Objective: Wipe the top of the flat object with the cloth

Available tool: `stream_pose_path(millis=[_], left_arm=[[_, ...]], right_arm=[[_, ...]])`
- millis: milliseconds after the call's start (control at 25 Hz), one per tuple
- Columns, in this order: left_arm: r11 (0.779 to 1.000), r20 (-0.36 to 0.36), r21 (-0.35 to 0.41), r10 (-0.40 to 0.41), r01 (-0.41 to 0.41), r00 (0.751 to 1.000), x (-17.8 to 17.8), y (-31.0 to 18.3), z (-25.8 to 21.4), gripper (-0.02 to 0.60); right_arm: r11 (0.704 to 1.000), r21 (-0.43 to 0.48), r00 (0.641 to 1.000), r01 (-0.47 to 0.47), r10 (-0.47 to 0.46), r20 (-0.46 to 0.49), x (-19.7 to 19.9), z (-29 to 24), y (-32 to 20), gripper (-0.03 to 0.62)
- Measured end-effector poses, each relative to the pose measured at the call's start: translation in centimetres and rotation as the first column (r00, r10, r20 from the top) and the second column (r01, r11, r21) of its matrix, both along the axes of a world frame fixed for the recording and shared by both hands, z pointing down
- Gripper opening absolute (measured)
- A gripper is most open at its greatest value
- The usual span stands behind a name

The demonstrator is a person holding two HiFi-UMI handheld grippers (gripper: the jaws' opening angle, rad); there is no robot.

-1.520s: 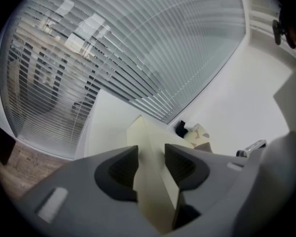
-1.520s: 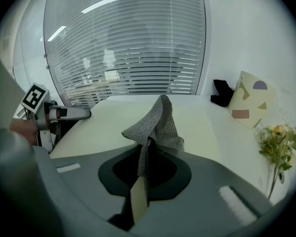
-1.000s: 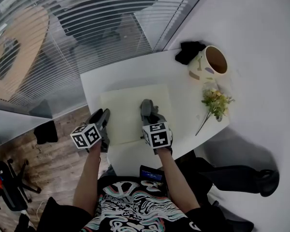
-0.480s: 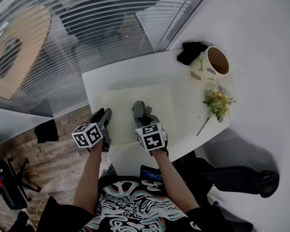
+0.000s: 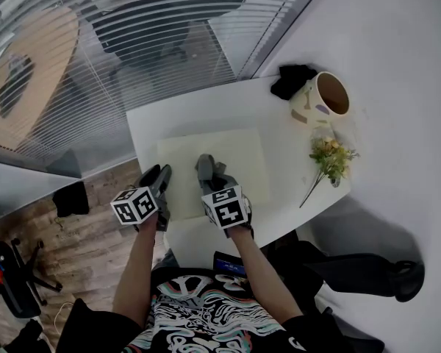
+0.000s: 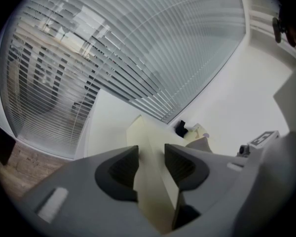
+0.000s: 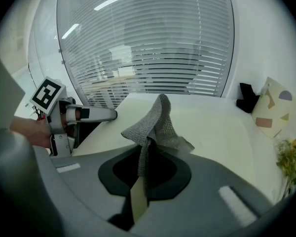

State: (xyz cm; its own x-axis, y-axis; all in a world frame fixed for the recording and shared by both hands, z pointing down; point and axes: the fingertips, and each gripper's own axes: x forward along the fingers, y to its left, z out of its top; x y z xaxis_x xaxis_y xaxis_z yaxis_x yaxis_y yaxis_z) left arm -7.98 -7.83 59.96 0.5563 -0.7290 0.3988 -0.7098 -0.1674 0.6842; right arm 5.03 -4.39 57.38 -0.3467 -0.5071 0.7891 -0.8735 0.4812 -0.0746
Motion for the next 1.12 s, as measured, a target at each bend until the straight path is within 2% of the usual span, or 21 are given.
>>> stream_pose_path(millis=[200,520,1120], left_arm=[[1.0,-0.002,0.002,-0.001,0.001,1.0,0.0,0.0,0.0,0.218],[1.0,-0.001,0.001,0.001,-0.001,1.0,-0.1,0.1,0.0,0.218],[1.0,-0.004,0.0,0.001,-0.001,1.0,0.0,0.1,0.0,0.218]], right_arm=[[0.999,-0.038,0.999,0.013,-0.012,0.034,-1.1,0.1,0.0,0.012],[0.995,-0.048,0.996,0.087,-0.085,0.036,-3.1,0.2,0.4,0.012],[0.984,-0.084,0.986,0.156,-0.151,0.067,-6.2,0.0,1.9,0.012]])
